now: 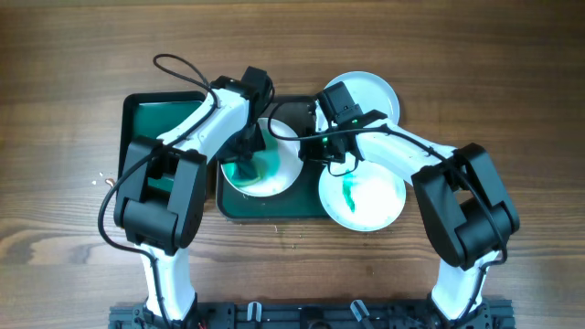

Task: Clean dirty plates on tray and stack at the side
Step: 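Scrub left plate with sponge while right gripper holds plate rim, then lift scrubbed plate with right gripper, tilting it up off tray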

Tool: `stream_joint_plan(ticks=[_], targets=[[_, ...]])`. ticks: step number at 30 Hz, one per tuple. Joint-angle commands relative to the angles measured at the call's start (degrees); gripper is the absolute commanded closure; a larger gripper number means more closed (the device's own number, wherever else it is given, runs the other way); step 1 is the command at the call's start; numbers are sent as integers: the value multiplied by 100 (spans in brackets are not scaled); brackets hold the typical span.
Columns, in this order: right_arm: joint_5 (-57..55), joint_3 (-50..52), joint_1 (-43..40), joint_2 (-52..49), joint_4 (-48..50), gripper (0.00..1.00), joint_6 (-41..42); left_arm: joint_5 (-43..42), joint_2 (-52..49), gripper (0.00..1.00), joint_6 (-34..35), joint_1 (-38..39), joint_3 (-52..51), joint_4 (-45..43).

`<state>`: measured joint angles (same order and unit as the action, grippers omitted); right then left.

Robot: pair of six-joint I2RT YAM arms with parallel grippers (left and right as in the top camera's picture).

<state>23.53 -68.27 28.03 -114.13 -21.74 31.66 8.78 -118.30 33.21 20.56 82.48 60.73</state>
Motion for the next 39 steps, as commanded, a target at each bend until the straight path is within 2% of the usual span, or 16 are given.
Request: stream_joint_plan(ticks=[1, 3, 8, 10, 14, 16, 18, 20, 23, 25, 31, 34, 39], targets=[[-81, 42, -37, -81, 4, 96, 7, -1823, -96, 96, -1034, 140, 57, 125], [-81, 42, -37, -81, 13, 96, 7, -2730, -96, 96, -1631, 258, 57, 4], [-79, 42, -37, -81, 4, 96, 7, -2721, -96, 96, -1622, 404, 48, -876], [-79, 42, -37, -81, 7, 96, 4, -2332, -98, 96, -1580, 402, 17, -1196], [-79, 42, -37, -81, -4, 96, 0, -658, -103, 96, -1003, 402, -13, -1294], [-79, 42, -37, -81, 0, 96, 0, 466, -103, 96, -645, 398, -13, -1119], [-81, 42, -37, -81, 4, 96, 2, 1211, -101, 96, -334, 398, -7, -820], [-83, 42, -37, -81, 4, 96, 0, 1456, -96, 96, -164, 391, 39, -544], [-81, 42, -37, -81, 2, 96, 0, 1320, -96, 96, 63, 330, 334, 28], [-81, 42, -35, -79, -9, 96, -4, 916, -85, 96, 66, 251, 767, 470], [-81, 35, -35, -39, -42, 96, -33, -345, -83, 96, -595, -179, 2415, 1880], [-210, 24, -28, 138, -168, 96, -164, -492, -22, 96, -754, -411, 3121, 2518], [-1440, -76, 205, 901, -909, 96, -345, -492, 289, 96, -828, -756, 3547, 2868]])
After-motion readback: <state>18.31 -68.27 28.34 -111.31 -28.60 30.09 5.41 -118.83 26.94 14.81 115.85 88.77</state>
